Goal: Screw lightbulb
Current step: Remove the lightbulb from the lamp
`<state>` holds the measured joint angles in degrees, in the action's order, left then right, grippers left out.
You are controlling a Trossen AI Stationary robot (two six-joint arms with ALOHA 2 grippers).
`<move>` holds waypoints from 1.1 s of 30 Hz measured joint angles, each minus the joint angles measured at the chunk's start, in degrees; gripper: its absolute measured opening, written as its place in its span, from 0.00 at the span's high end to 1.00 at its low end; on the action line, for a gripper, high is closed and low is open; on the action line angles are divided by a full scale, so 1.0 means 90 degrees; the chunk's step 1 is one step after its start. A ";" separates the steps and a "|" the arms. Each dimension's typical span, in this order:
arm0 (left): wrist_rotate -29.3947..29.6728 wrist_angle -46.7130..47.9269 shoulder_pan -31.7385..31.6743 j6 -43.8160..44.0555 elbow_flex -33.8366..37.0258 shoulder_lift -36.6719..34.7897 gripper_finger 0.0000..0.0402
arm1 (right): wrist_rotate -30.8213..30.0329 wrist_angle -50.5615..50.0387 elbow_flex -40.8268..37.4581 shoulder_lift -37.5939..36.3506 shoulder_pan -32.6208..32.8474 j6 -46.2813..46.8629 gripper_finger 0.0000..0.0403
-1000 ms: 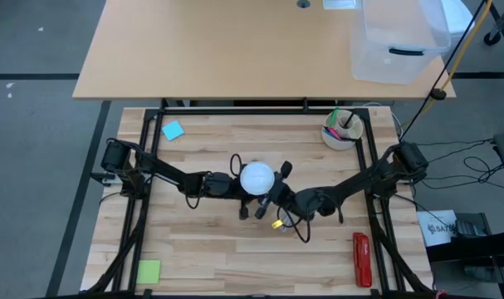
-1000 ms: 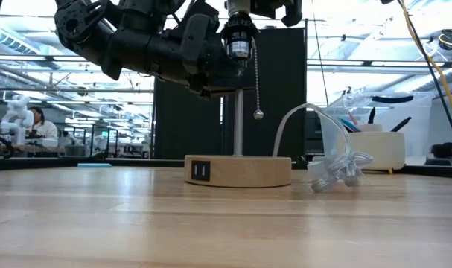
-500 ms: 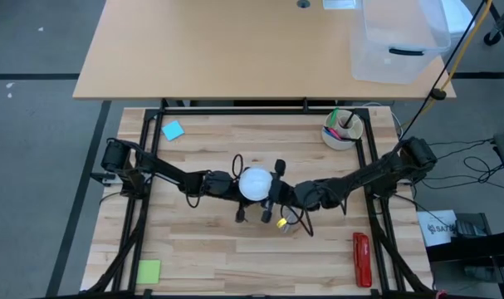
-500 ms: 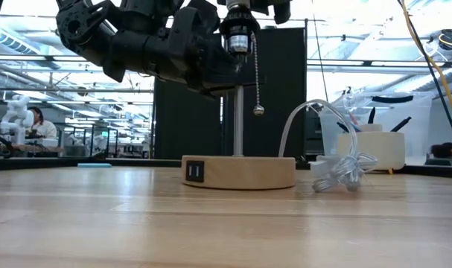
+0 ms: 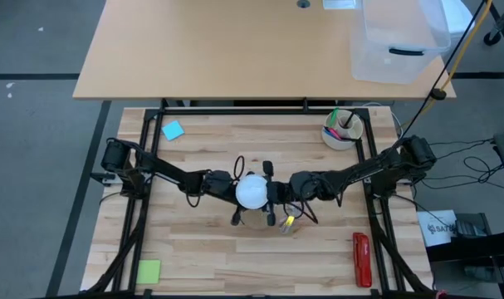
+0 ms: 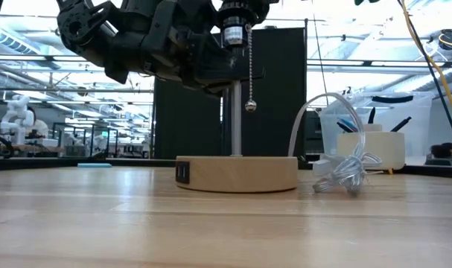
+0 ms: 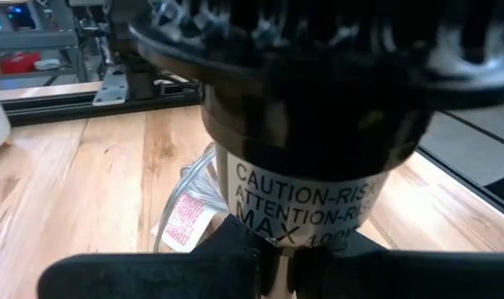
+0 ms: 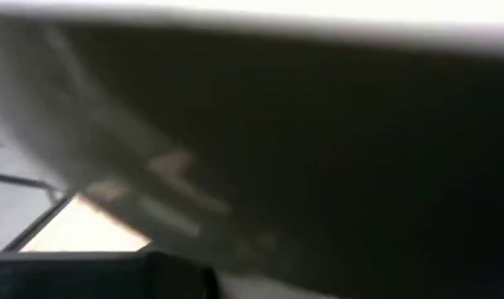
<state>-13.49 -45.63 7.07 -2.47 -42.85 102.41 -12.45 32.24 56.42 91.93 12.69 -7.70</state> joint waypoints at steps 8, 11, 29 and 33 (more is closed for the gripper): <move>-0.0239 0.0007 0.0000 -0.0113 -0.0002 0.0000 0.93 | 0.1432 -0.0067 0.0010 -0.0001 -0.0367 -0.0298 0.62; -0.0285 0.0010 0.0000 -0.0114 -0.0004 0.0002 0.93 | 0.2039 -0.0077 0.0010 -0.0001 -0.0539 -0.0351 0.63; -0.0520 0.0121 0.0034 0.0020 -0.0030 0.0007 0.93 | 0.5197 -0.0058 0.0017 0.0019 -0.1365 -0.0078 0.63; -0.0520 0.0119 0.0032 -0.0013 -0.0027 0.0007 0.93 | 0.5332 -0.0054 0.0017 0.0019 -0.1411 0.0003 0.63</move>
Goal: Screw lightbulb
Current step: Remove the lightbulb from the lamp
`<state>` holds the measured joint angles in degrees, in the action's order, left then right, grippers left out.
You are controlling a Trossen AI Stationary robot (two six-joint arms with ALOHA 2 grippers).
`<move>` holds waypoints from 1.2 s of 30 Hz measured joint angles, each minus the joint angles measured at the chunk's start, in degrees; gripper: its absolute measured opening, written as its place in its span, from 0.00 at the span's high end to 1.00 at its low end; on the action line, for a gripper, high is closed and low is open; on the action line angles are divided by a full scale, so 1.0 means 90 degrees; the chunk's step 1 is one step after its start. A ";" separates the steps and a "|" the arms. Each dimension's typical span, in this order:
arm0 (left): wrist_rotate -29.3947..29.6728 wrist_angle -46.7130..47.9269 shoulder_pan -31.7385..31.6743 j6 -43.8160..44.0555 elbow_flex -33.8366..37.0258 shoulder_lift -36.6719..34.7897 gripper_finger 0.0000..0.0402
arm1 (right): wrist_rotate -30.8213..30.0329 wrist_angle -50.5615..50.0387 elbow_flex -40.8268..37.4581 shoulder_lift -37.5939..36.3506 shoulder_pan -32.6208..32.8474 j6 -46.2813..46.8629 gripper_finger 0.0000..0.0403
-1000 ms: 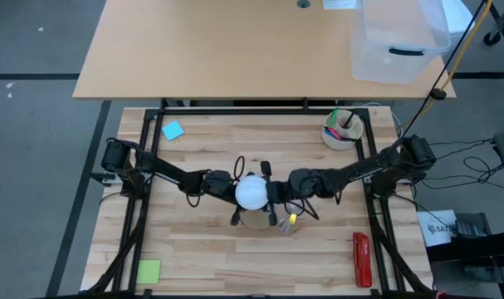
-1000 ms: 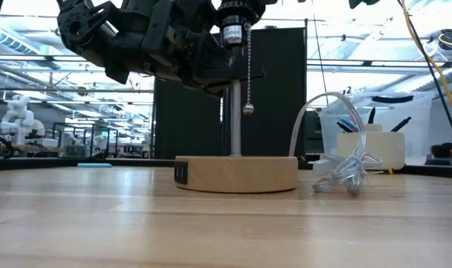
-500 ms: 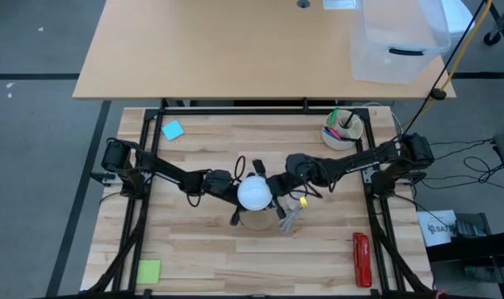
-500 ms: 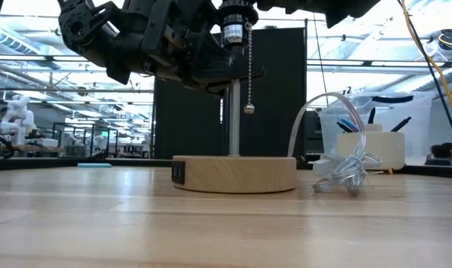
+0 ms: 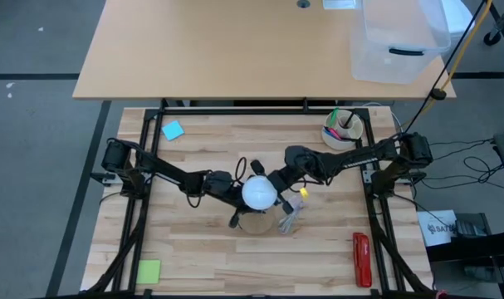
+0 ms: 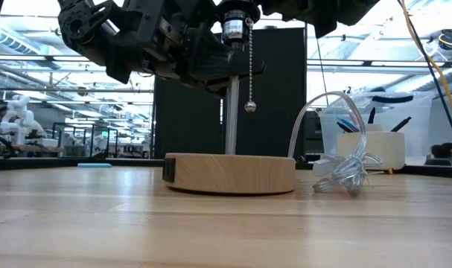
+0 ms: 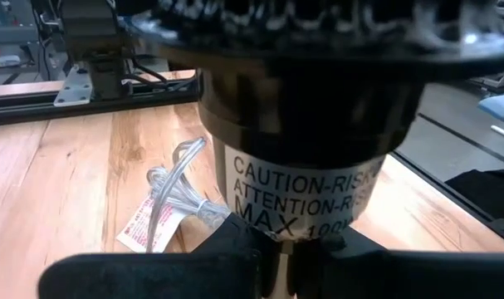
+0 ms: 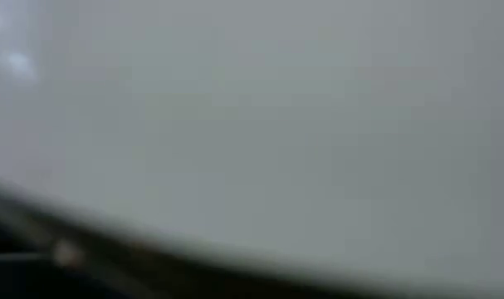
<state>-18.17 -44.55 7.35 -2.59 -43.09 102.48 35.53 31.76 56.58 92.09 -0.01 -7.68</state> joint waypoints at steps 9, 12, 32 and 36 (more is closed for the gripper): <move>-0.0043 0.0007 0.0002 -0.0096 0.0015 -0.0002 0.93 | -0.0278 0.0245 -0.0006 0.0002 0.0087 0.0167 0.59; -0.0044 0.0007 0.0002 -0.0093 0.0015 -0.0002 0.93 | -0.0267 0.0313 -0.0015 0.0005 0.0085 0.0238 0.58; -0.0284 0.0057 -0.0005 -0.0112 0.0007 -0.0010 0.93 | 0.0208 0.0465 -0.0022 0.0007 0.0078 0.0097 0.60; -0.0308 0.0066 -0.0005 -0.0102 0.0017 -0.0010 0.93 | -0.0174 0.0518 -0.0022 0.0007 0.0127 0.0245 0.60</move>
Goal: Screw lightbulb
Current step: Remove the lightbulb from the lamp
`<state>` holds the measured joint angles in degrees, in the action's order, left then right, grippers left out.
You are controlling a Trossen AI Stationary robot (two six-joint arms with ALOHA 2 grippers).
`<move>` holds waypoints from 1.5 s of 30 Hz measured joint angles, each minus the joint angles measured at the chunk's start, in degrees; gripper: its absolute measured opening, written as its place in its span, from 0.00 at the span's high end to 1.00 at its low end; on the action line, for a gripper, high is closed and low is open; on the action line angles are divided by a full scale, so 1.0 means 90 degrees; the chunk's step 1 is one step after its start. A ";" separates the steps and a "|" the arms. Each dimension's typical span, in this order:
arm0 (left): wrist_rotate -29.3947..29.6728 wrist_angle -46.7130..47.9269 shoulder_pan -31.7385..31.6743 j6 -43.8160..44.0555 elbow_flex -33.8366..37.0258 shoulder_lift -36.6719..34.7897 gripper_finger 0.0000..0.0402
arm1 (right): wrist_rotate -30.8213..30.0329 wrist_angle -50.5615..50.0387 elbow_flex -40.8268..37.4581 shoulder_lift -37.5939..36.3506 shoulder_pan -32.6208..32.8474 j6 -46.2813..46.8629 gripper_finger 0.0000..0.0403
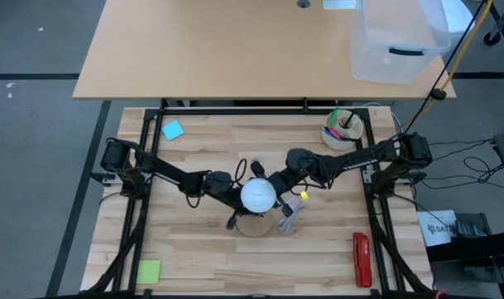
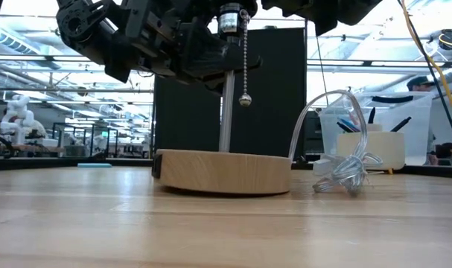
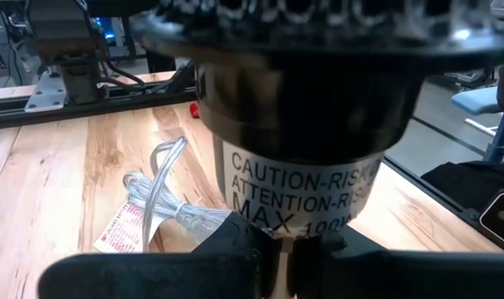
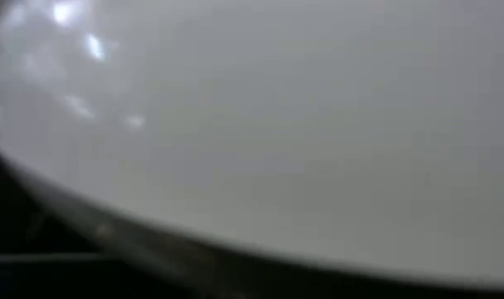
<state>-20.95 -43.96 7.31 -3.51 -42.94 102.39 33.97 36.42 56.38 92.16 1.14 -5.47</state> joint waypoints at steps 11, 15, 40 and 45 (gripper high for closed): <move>-0.0007 0.0022 0.0000 -0.0049 0.0010 0.0002 0.93 | -0.1181 0.0133 0.0014 -0.0019 0.0308 0.0009 0.40; -0.0005 0.0034 0.0000 -0.0050 0.0012 0.0002 0.93 | -0.1607 0.0079 0.0029 -0.0030 0.0425 0.0075 0.35; 0.0095 0.0009 -0.0005 0.0044 -0.0003 0.0010 0.93 | -0.4980 -0.2289 0.0033 -0.1163 0.1597 -0.0125 0.34; 0.0097 0.0005 -0.0002 0.0017 0.0000 0.0010 0.93 | -0.5151 -0.2215 0.0025 -0.1171 0.1764 -0.0072 0.34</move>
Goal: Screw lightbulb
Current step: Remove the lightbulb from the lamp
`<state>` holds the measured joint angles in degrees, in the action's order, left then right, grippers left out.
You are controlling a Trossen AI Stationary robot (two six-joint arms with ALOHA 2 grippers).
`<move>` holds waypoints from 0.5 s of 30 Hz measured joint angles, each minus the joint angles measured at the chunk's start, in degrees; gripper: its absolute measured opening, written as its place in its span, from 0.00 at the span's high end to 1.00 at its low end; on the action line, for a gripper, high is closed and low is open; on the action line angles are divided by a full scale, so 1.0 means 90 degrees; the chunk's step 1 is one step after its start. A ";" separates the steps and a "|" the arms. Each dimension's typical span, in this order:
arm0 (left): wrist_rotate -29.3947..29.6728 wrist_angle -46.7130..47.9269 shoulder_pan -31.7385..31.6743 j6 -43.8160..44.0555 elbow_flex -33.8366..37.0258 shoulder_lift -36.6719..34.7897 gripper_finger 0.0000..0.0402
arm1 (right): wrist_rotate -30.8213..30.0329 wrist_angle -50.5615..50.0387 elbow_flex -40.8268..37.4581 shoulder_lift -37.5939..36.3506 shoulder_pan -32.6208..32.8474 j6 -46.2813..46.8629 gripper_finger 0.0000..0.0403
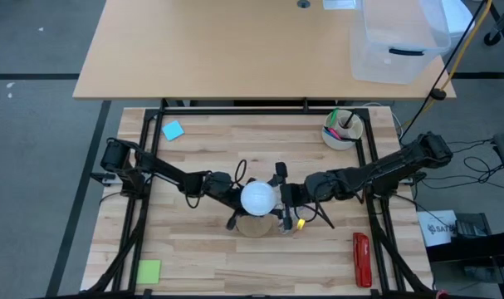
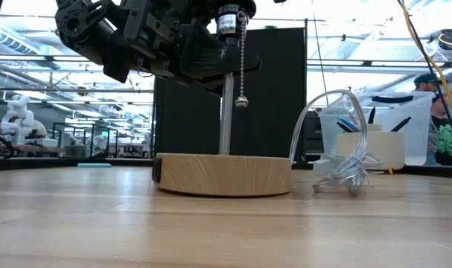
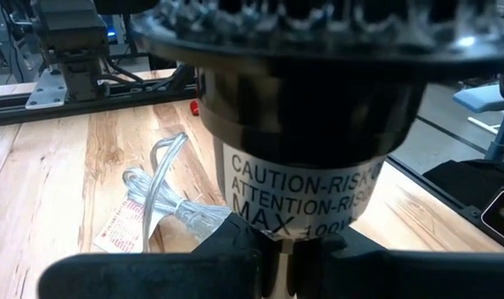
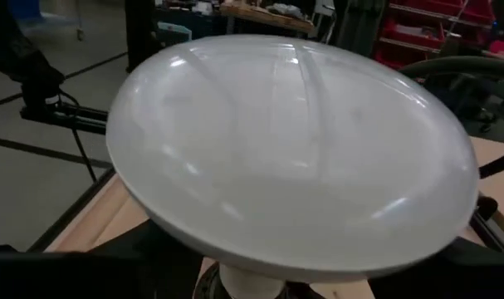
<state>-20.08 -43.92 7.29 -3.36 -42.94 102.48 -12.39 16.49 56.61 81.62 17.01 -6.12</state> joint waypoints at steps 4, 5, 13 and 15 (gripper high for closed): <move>0.0062 0.0002 0.0002 -0.0005 0.0000 0.0000 0.93 | -0.0139 0.0029 -0.0006 0.0000 0.0132 0.0205 0.34; 0.0094 0.0002 0.0002 -0.0002 0.0000 0.0000 0.93 | -0.0266 0.0027 -0.0006 0.0000 0.0180 0.0258 0.34; 0.0106 0.0002 0.0000 0.0032 0.0000 -0.0002 0.93 | -0.1629 -0.0017 -0.0011 0.0005 0.0619 0.0249 0.34; 0.0112 0.0002 0.0000 0.0040 0.0000 -0.0002 0.93 | -0.1905 -0.0046 -0.0013 0.0005 0.0707 0.0271 0.34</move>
<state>-19.06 -43.90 7.29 -2.99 -42.94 102.45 -29.54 16.08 56.49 81.67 23.38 -3.68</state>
